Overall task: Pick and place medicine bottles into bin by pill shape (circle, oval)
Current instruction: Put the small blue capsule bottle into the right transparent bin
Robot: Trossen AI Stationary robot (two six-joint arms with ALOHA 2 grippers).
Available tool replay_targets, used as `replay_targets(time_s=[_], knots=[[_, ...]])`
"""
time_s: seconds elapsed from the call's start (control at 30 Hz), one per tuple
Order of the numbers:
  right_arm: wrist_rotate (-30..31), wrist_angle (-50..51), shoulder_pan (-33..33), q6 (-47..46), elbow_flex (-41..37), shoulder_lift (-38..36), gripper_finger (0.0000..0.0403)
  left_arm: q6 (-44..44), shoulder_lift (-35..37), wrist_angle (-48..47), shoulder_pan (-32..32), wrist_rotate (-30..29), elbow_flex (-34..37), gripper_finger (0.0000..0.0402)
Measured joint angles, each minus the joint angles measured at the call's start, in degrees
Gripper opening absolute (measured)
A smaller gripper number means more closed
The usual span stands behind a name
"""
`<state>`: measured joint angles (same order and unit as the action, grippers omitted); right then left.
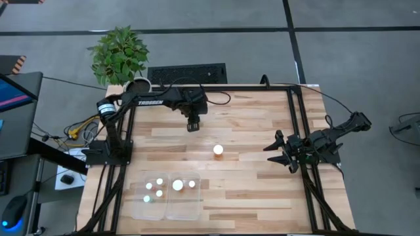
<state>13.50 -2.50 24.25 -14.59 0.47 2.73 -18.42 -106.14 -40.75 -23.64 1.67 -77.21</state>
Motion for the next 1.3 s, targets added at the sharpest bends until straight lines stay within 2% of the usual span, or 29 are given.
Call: replay_targets(time_s=[0.27, 0.47, 0.6, 0.8, 1.0, 1.17, 1.3], knots=[[0.0, 0.0, 0.0, 0.0, 0.0, 0.0, 0.0226, 9.0, 9.3, -5.5, 8.5, 0.5, 0.0, 0.0116], [0.0, 0.0, 0.0, 0.0, 0.0, 0.0, 0.0226, 20.2, 17.1, -7.2, 22.0, 0.9, 0.0, 0.0116], [0.0, 0.0, 0.0, 0.0, 0.0, 0.0, 0.0226, 29.2, 19.8, -7.6, 32.9, -2.1, 0.0, 0.0116], [0.0, 0.0, 0.0, 0.0, 0.0, 0.0, 0.0226, 42.4, 19.8, -8.4, 47.7, -10.0, 0.2, 0.0116], [0.0, 0.0, 0.0, 0.0, 0.0, 0.0, 0.0226, 54.6, 19.8, -8.3, 57.8, -18.1, 0.6, 0.0116], [0.0, 0.0, 0.0, -0.1, 0.0, 0.0, 0.0226, 59.5, 17.7, -8.7, 62.6, -20.6, 0.6, 0.0116], [0.0, 0.0, 0.0, -0.1, 0.0, 0.0, 0.0226, 62.6, 13.9, -8.4, 63.3, -19.1, 0.6, 0.0116]])
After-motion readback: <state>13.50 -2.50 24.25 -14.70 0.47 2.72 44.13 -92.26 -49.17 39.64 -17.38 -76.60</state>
